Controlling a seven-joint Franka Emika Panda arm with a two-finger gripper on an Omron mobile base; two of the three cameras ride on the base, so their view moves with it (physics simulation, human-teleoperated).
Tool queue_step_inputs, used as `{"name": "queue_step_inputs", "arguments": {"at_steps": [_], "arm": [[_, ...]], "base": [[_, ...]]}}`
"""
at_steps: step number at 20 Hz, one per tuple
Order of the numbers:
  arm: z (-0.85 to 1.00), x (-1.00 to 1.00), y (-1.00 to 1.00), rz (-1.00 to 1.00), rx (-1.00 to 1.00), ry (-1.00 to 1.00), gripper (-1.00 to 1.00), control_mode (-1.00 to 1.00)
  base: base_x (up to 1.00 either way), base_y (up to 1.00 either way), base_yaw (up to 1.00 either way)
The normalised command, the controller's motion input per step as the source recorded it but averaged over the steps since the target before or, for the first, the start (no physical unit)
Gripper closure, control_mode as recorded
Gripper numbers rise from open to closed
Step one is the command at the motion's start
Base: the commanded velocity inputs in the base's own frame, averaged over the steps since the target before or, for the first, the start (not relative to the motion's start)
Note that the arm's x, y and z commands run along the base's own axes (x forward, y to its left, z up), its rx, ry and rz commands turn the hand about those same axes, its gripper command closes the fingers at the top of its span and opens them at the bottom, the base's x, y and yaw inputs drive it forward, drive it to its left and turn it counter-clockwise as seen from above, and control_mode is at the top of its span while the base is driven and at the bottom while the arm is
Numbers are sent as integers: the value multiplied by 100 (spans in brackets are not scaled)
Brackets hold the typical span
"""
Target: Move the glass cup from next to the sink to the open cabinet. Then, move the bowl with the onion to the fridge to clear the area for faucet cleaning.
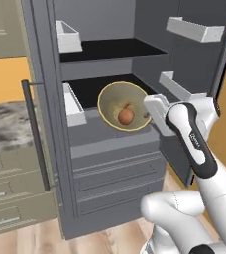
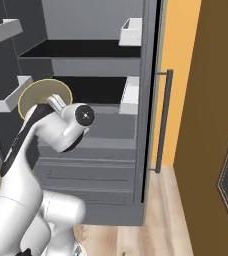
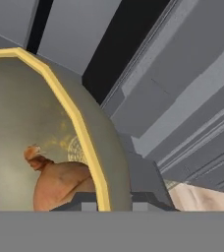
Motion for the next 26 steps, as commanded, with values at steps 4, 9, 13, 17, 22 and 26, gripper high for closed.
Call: {"name": "queue_step_inputs", "arguments": {"at_steps": [4, 9, 13, 17, 22, 26], "arm": [[0, 0, 0, 0, 0, 0, 100, 100], [0, 0, 0, 0, 0, 0, 100, 100], [0, 0, 0, 0, 0, 0, 100, 100], [0, 69, 27, -19, -7, 13, 100, -100], [-16, 62, 14, -14, -4, 19, 100, -100], [-53, 36, 0, -13, 0, 19, 100, -100]], "base": [[82, 7, -11], [68, 24, -15], [61, 33, -17], [0, 0, 0], [0, 0, 0], [0, 0, 0]]}}
